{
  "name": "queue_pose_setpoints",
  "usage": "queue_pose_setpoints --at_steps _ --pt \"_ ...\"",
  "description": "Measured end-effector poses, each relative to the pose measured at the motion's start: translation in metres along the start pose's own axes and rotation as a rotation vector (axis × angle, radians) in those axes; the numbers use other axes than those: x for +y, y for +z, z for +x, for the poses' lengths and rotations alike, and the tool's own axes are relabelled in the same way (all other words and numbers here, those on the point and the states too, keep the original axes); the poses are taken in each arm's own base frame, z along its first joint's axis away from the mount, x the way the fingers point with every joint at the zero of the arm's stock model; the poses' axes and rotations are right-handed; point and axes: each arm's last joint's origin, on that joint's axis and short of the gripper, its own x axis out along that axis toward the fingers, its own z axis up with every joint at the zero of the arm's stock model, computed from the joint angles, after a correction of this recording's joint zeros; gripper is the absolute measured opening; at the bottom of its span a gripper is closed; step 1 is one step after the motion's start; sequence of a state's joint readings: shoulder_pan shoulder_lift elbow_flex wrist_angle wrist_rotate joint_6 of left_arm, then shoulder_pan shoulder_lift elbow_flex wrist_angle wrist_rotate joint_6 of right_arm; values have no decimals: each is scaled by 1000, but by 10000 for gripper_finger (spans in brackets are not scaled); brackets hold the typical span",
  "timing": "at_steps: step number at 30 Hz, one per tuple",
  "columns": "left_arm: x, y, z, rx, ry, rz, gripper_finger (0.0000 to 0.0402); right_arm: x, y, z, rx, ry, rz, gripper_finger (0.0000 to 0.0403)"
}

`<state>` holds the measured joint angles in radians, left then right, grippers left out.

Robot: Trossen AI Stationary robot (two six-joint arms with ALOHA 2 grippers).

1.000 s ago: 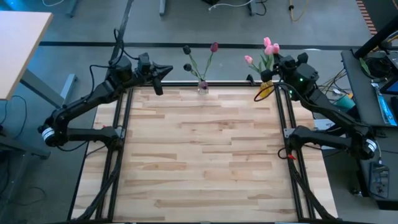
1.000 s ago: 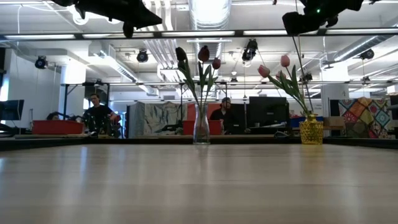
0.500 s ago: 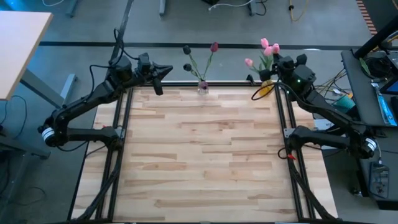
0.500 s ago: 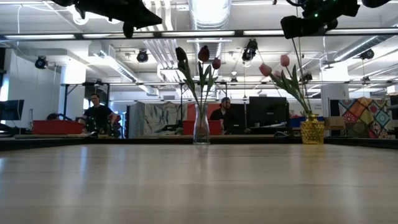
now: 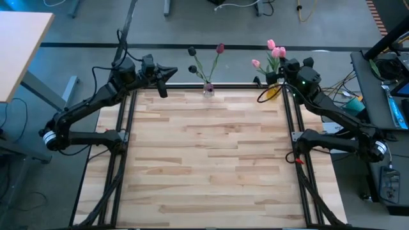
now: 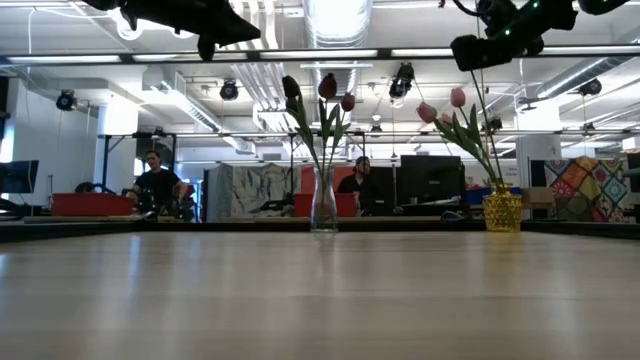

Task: Sort flowers into vase by color
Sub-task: Put the pink tulip into the yellow crystal vase, then return to Home Position

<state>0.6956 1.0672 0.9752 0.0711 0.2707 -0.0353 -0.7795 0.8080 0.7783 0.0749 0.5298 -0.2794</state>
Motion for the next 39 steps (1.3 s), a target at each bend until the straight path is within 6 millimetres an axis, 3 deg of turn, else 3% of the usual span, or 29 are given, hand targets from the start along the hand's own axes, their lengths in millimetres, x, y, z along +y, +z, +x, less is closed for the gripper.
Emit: queue_pose_setpoints --at_steps 12,22,31,39 --pt "0 0 0 5 0 25 0 10 -24 8 180 -4 0 14" --pt "0 -1 0 8 0 24 0 15 -36 12 282 -33 84 98" --pt "0 -1 0 8 0 24 0 9 -19 7 342 1 96 164" --pt "0 -2 0 11 -13 24 0 -2 5 -4 418 98 48 186"
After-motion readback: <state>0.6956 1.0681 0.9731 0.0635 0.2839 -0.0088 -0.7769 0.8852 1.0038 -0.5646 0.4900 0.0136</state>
